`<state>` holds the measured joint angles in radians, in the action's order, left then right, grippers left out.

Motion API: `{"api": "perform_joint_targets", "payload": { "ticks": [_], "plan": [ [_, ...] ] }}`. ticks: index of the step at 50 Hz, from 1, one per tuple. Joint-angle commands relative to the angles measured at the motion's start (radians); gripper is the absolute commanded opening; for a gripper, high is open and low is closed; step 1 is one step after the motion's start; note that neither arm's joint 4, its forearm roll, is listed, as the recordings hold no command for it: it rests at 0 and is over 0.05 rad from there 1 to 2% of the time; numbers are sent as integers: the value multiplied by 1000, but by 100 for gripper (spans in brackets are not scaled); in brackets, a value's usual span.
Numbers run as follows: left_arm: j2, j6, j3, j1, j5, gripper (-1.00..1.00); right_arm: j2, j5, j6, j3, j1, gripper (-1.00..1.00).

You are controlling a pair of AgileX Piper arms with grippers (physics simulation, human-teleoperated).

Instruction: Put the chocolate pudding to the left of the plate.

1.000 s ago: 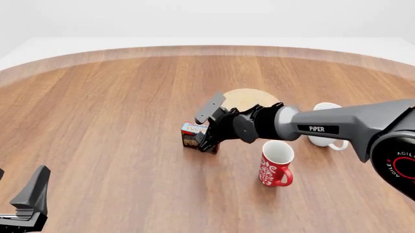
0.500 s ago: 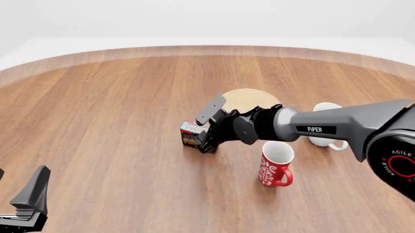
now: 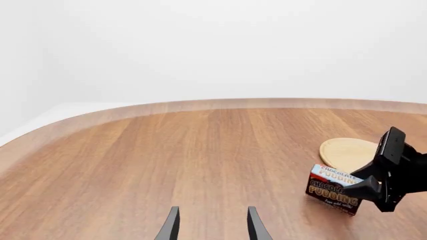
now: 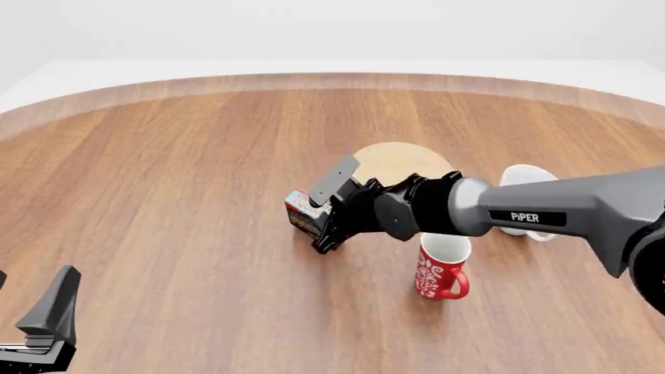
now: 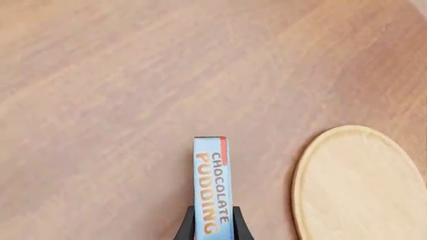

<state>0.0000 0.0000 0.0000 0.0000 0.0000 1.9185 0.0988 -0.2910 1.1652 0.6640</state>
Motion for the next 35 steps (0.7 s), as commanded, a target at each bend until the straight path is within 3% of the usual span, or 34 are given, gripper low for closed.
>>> {"api": "perform_joint_targets", "payload": {
  "ticks": [1,8,35],
  "plan": [
    [0,0,0,0,0,100,-71,35,14,-18,12,-100],
    [0,0,0,0,0,100,-95,83,15,8,18,-100],
    [0,0,0,0,0,100,24,221,-44,290,-45,-100]
  ]
}}
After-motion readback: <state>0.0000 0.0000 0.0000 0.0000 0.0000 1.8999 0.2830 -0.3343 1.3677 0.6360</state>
